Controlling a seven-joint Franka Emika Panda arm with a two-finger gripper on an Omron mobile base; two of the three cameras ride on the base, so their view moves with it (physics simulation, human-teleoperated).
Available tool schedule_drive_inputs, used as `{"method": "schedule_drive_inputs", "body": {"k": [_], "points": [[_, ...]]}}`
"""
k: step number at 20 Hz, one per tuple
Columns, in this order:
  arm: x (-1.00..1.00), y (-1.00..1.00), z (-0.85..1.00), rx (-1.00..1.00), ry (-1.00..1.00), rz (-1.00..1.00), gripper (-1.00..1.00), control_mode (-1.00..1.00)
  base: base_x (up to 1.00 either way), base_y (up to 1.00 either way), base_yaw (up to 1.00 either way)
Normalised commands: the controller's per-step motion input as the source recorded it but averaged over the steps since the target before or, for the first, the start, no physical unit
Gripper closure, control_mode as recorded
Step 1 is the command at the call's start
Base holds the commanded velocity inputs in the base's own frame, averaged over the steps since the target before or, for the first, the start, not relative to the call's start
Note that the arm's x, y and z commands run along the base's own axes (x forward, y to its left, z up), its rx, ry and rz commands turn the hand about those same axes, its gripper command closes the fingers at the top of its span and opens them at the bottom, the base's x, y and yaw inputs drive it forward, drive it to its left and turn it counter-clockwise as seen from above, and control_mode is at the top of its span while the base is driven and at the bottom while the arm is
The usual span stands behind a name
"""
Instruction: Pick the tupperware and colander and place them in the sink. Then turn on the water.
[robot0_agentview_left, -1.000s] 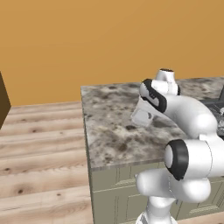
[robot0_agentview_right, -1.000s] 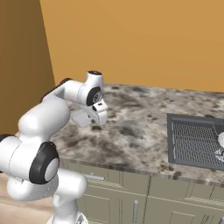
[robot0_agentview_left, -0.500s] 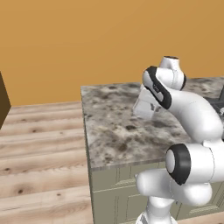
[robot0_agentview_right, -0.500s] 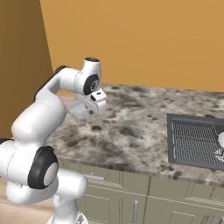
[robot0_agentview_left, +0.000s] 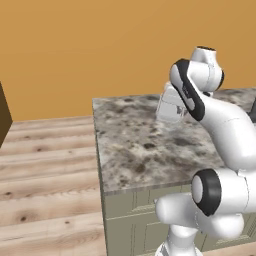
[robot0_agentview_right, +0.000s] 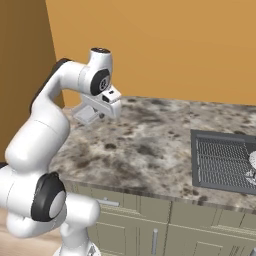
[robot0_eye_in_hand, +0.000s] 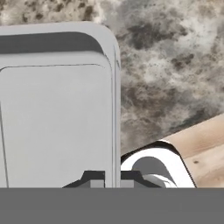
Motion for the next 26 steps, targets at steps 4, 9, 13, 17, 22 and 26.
{"method": "schedule_drive_inputs", "body": {"k": [4, 9, 13, 17, 22, 26], "points": [[-0.23, 0.00, 0.60, 0.00, -0.09, 0.10, 1.00, -1.00, 0.00, 0.00, 0.00], [-0.22, 0.00, 0.44, 0.00, -0.11, 0.09, 1.00, -1.00, 0.00, 0.00, 0.00], [-0.12, 0.00, 0.15, -0.03, -0.07, 0.04, 1.00, -1.00, 0.00, 0.00, 0.00], [-0.01, 0.00, 0.00, -0.09, -0.05, 0.02, 1.00, -1.00, 0.00, 0.00, 0.00], [0.00, 0.00, 0.00, -0.04, 0.00, 0.01, 1.00, -1.00, 0.00, 0.00, 0.00], [0.00, 0.00, 0.00, 0.00, 0.16, 0.00, 1.00, -1.00, 0.00, 0.00, 0.00]]}}
